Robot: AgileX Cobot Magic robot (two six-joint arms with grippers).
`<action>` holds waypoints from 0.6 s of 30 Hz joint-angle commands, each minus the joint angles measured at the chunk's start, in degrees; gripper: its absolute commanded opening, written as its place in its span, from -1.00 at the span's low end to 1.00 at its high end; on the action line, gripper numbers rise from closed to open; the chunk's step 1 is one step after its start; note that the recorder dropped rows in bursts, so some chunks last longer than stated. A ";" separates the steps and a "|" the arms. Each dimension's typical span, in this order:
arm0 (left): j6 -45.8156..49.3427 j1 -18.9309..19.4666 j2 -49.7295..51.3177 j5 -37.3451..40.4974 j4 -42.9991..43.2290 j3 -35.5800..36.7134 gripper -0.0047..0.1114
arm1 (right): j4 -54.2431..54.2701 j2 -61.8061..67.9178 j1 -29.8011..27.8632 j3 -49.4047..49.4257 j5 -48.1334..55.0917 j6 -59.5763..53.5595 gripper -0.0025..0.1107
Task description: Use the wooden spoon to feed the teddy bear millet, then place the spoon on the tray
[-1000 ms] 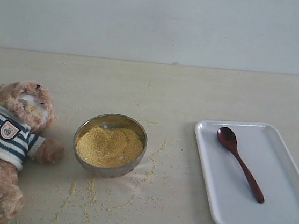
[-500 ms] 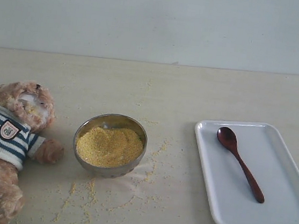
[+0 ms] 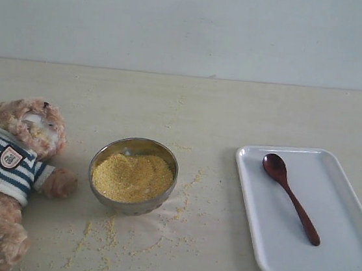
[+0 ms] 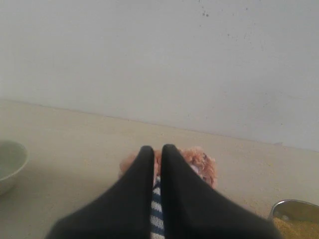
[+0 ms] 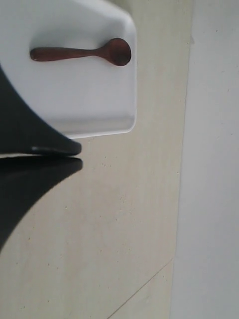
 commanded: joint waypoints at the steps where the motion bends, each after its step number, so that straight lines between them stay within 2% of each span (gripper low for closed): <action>1: -1.67 -0.06 -0.06 0.77 0.70 1.57 -0.83 | 0.03 -0.31 -0.19 -0.03 -0.12 -0.01 -0.96; 6: 0.61 -0.16 -0.06 13.92 0.69 1.57 -0.83 | 0.03 -0.31 -0.19 -0.03 -0.12 -0.01 -0.96; 18: 3.52 -0.16 -0.06 13.60 0.69 1.57 -0.83 | 0.03 -0.31 -0.19 -0.03 -0.12 -0.01 -0.96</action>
